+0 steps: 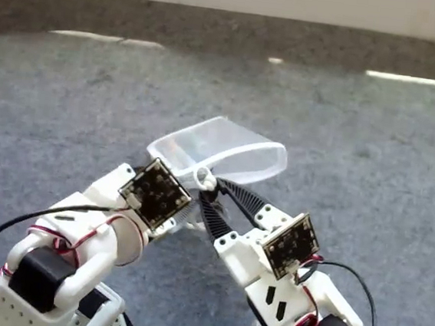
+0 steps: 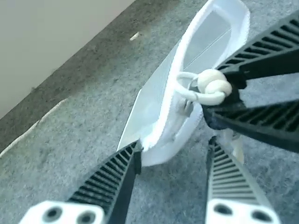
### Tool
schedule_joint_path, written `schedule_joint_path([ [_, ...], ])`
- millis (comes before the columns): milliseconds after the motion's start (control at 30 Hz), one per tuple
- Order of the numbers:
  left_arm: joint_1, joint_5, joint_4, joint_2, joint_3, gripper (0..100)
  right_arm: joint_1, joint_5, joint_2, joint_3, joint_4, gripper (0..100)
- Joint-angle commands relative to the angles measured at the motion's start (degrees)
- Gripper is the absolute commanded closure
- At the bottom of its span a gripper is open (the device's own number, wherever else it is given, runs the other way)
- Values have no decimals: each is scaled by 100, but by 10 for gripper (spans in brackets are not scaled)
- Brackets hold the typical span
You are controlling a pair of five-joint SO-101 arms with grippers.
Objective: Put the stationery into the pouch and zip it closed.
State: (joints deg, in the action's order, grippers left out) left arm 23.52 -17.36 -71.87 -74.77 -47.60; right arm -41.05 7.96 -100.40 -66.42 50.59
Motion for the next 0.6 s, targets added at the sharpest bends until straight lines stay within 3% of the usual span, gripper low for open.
schedule_joint_path([
  [0,92,-53,571,-57,-207,782,57,-44,48,347,127,994],
  [367,127,-35,1635,-57,-1042,786,57,-35,48,356,154,994],
  [567,127,-26,1749,-224,-1244,787,57,-35,48,356,163,994],
])
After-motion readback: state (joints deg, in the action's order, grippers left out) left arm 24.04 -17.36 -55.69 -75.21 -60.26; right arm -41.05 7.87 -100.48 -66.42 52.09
